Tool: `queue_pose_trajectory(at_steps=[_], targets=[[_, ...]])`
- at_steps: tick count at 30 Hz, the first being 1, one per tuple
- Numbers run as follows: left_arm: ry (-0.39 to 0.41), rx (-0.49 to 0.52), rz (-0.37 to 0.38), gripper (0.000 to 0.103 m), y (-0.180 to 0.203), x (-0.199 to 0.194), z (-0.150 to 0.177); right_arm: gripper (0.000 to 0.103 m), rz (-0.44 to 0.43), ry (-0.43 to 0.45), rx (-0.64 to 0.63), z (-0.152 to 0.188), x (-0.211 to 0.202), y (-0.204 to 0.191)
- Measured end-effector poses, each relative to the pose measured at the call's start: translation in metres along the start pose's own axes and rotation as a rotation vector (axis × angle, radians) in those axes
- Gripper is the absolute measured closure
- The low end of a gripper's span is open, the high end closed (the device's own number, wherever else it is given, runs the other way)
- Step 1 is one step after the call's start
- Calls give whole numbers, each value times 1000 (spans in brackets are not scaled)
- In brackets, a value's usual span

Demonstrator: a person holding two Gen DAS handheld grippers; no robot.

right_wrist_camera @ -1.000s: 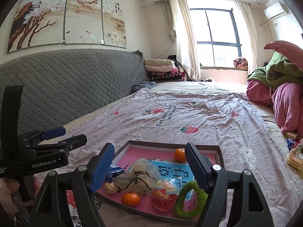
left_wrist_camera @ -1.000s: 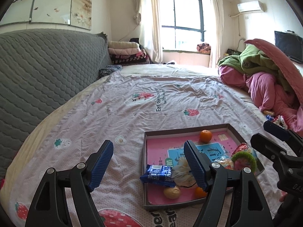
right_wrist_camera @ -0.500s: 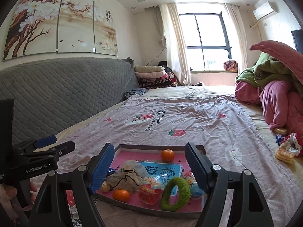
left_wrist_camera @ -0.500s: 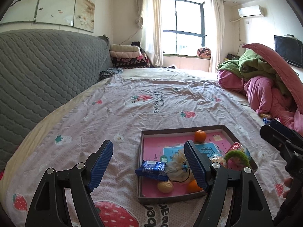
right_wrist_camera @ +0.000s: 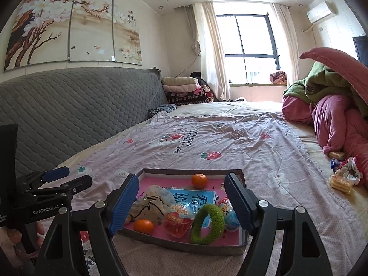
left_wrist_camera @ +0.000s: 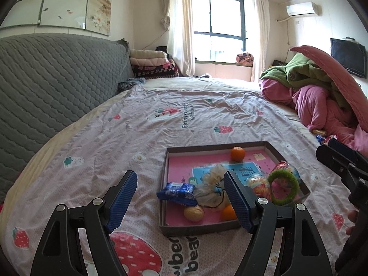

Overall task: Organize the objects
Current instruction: 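Open both grippers and pull them back from the tray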

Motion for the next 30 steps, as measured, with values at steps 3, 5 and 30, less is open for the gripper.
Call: queue_pose_trajectory(at_steps=[3, 5, 30], targets=[[-15, -4, 6, 24, 1, 1, 5, 27, 4, 11, -18, 1, -4, -4], [-27, -4, 3, 24, 3, 3, 10, 27, 2, 13, -18, 4, -6, -6], [-83, -5, 12, 24, 8, 3, 43, 27, 16, -38, 7, 28, -12, -4]])
Point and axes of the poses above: each gripper's, at about its wrist camera, not at the fingertips, and x roughly the way its jaws point, y to its right, z to its underside, the point moved 1 cm from there along x, roughly the way its jaws point, and after that the axes turned 8 degrees about -y, right-handed, at the moved point
